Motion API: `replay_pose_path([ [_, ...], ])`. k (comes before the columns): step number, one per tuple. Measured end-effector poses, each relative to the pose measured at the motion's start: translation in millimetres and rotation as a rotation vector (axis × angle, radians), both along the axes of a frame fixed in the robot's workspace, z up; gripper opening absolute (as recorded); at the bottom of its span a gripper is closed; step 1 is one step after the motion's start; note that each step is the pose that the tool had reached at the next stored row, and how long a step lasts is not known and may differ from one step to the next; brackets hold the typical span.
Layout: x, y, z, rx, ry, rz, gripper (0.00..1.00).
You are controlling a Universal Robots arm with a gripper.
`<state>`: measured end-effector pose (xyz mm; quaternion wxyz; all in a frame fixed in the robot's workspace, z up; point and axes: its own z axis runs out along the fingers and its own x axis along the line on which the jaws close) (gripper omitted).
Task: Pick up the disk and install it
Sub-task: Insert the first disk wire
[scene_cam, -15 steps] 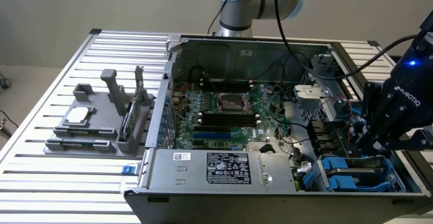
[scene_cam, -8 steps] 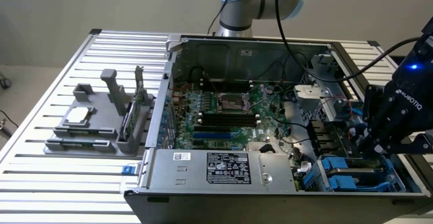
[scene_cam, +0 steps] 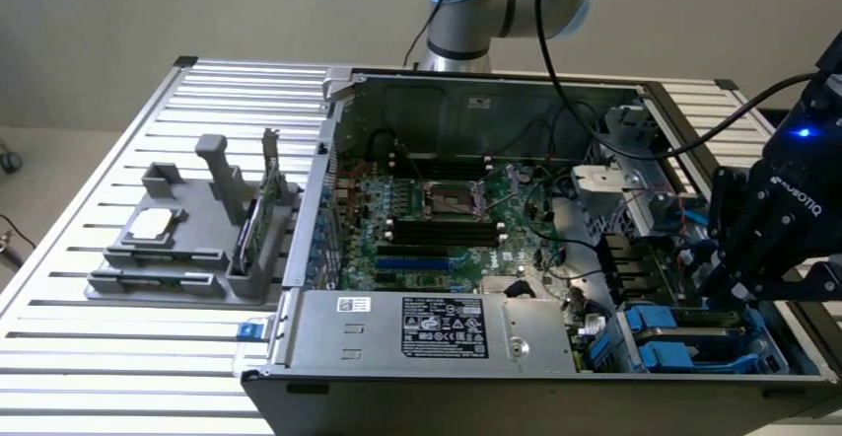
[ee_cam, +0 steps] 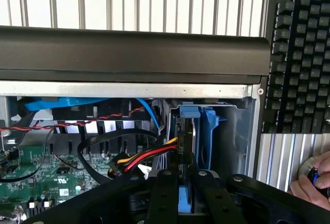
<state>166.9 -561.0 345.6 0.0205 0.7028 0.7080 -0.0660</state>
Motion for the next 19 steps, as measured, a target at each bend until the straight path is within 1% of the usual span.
replay_pose_path([
  [17, 0.0, 0.0, -6.0, -0.0001, 0.0000, 0.000, 0.17],
  [19, 0.0, -0.1, -8.5, 0.0000, -0.0024, 0.000, 0.17],
])
